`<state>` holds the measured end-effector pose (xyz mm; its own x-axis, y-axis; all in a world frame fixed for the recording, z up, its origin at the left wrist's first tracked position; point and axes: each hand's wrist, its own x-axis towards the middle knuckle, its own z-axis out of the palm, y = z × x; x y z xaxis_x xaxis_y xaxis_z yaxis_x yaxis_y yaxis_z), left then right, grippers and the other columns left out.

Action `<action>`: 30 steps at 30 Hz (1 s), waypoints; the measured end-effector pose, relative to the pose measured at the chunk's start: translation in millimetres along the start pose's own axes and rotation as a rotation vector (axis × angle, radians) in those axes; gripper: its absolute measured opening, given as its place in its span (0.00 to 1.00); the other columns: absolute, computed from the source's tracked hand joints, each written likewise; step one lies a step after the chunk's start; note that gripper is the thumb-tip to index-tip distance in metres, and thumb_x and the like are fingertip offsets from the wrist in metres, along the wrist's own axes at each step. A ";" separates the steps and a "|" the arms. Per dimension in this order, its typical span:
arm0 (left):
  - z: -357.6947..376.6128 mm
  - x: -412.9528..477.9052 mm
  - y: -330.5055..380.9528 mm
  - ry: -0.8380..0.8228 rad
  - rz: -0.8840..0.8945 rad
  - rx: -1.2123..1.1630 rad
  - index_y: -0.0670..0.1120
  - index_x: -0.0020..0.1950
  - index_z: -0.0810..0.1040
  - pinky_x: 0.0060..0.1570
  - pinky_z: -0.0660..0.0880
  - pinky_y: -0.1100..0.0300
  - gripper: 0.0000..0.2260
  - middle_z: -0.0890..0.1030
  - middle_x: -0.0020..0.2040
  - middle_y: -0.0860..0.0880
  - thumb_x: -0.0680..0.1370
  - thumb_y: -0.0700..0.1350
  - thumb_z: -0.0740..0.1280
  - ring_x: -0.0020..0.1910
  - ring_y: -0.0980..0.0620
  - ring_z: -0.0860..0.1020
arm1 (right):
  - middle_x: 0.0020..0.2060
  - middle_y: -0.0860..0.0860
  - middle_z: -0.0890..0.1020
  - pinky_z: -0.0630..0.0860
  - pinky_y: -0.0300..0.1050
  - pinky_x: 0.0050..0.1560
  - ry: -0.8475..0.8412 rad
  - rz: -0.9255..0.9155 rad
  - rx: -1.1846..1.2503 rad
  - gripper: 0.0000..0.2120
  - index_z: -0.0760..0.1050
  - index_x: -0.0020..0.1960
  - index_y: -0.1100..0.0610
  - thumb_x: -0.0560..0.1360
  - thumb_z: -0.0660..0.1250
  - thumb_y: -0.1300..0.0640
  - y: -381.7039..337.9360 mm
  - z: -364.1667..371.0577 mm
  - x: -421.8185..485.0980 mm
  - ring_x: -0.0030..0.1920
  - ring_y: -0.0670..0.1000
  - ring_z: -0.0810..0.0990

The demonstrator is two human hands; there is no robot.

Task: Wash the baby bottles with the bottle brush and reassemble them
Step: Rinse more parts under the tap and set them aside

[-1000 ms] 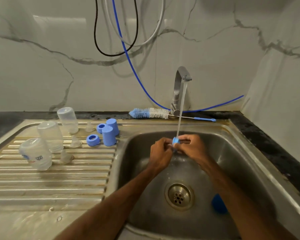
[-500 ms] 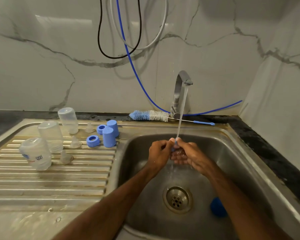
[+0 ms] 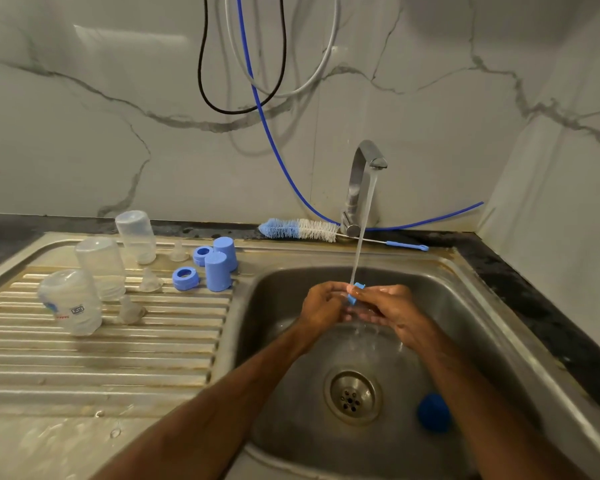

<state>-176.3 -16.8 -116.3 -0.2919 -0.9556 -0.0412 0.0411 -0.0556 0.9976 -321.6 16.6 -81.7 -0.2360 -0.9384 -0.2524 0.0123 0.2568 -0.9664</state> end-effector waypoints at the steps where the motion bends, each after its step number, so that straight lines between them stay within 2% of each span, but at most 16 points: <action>1: 0.7 -0.8 -0.7 -0.038 0.003 0.006 0.43 0.58 0.82 0.49 0.84 0.53 0.09 0.87 0.48 0.41 0.81 0.36 0.65 0.43 0.50 0.86 | 0.41 0.56 0.88 0.82 0.42 0.41 0.026 -0.018 -0.062 0.15 0.83 0.51 0.60 0.70 0.80 0.53 1.7 3.7 -0.7 0.41 0.51 0.87; 5: -1.5 -2.3 -2.2 -0.080 0.023 0.001 0.45 0.58 0.83 0.52 0.84 0.51 0.09 0.87 0.48 0.43 0.82 0.36 0.65 0.48 0.47 0.86 | 0.37 0.53 0.87 0.77 0.39 0.34 0.114 -0.139 -0.196 0.12 0.84 0.48 0.58 0.72 0.78 0.51 5.2 16.7 -1.0 0.31 0.44 0.82; 7: -2.4 -1.0 -1.2 -0.064 0.028 -0.028 0.44 0.59 0.82 0.47 0.83 0.54 0.11 0.87 0.47 0.42 0.81 0.34 0.65 0.45 0.48 0.86 | 0.39 0.55 0.87 0.82 0.43 0.38 0.094 -0.126 -0.112 0.11 0.84 0.50 0.60 0.74 0.77 0.54 3.1 18.0 0.1 0.33 0.45 0.82; 9: -2.1 2.0 -1.8 -0.024 0.037 -0.031 0.42 0.63 0.79 0.48 0.83 0.53 0.12 0.86 0.51 0.41 0.81 0.35 0.65 0.46 0.47 0.85 | 0.42 0.59 0.87 0.83 0.50 0.45 0.046 -0.052 0.036 0.11 0.83 0.53 0.63 0.76 0.74 0.57 -1.4 15.5 0.4 0.37 0.51 0.84; 12: -3.6 5.0 -4.2 0.041 0.088 0.012 0.44 0.68 0.76 0.53 0.83 0.49 0.15 0.84 0.57 0.42 0.81 0.39 0.68 0.53 0.47 0.85 | 0.44 0.61 0.85 0.82 0.47 0.45 -0.036 0.101 0.304 0.10 0.79 0.56 0.66 0.79 0.69 0.60 -9.6 6.8 0.2 0.41 0.54 0.84; 14: -5.3 3.9 -2.1 0.066 0.156 0.029 0.47 0.68 0.77 0.54 0.83 0.52 0.16 0.83 0.59 0.47 0.80 0.41 0.70 0.56 0.50 0.83 | 0.44 0.61 0.86 0.83 0.48 0.47 -0.085 0.192 0.485 0.10 0.77 0.59 0.67 0.81 0.64 0.63 -13.2 2.6 -0.9 0.44 0.55 0.85; 17: -5.7 3.0 -0.1 0.077 0.256 0.097 0.51 0.68 0.78 0.54 0.83 0.57 0.17 0.82 0.60 0.52 0.80 0.43 0.72 0.57 0.53 0.82 | 0.40 0.61 0.86 0.83 0.47 0.48 -0.137 0.256 0.546 0.13 0.76 0.61 0.68 0.82 0.57 0.65 -14.5 3.7 -6.7 0.42 0.55 0.86; 20: -5.1 2.6 -2.0 0.061 0.328 0.174 0.51 0.69 0.77 0.54 0.81 0.62 0.17 0.81 0.61 0.53 0.80 0.44 0.71 0.57 0.55 0.81 | 0.37 0.60 0.86 0.84 0.46 0.43 -0.165 0.286 0.549 0.13 0.77 0.55 0.67 0.83 0.54 0.65 -16.3 5.7 -11.9 0.35 0.54 0.87; 21: -5.3 3.5 -3.5 0.058 0.339 0.216 0.52 0.69 0.76 0.55 0.81 0.62 0.18 0.80 0.63 0.52 0.80 0.45 0.71 0.58 0.55 0.80 | 0.37 0.60 0.86 0.84 0.46 0.42 -0.160 0.290 0.553 0.13 0.77 0.55 0.67 0.83 0.54 0.65 -16.8 5.9 -12.2 0.36 0.54 0.87; 24: -5.3 5.0 -6.8 0.083 0.344 0.372 0.54 0.71 0.75 0.56 0.78 0.63 0.18 0.78 0.64 0.51 0.81 0.50 0.70 0.58 0.54 0.78 | 0.39 0.60 0.86 0.81 0.48 0.49 -0.114 0.278 0.522 0.11 0.77 0.57 0.65 0.83 0.57 0.63 -15.9 2.6 -6.0 0.44 0.55 0.84; 27: -4.4 6.5 -6.9 0.097 0.324 0.415 0.53 0.73 0.74 0.60 0.77 0.58 0.19 0.78 0.65 0.51 0.82 0.52 0.67 0.60 0.55 0.78 | 0.42 0.60 0.86 0.82 0.49 0.52 -0.108 0.272 0.558 0.10 0.78 0.57 0.65 0.83 0.60 0.62 -15.3 1.2 -1.9 0.47 0.54 0.83; 30: -3.6 5.8 -6.2 0.087 0.333 0.387 0.50 0.75 0.72 0.60 0.77 0.60 0.19 0.79 0.65 0.50 0.84 0.53 0.63 0.61 0.55 0.78 | 0.52 0.64 0.85 0.83 0.51 0.52 -0.114 0.252 0.684 0.09 0.77 0.59 0.66 0.82 0.64 0.62 -14.0 2.0 0.2 0.51 0.56 0.85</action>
<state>-174.7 -23.0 -122.9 -0.2420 -0.9247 0.2939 -0.2429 0.3510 0.9043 -319.9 12.3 -68.3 -0.0443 -0.8977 -0.4384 0.6648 0.3011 -0.6837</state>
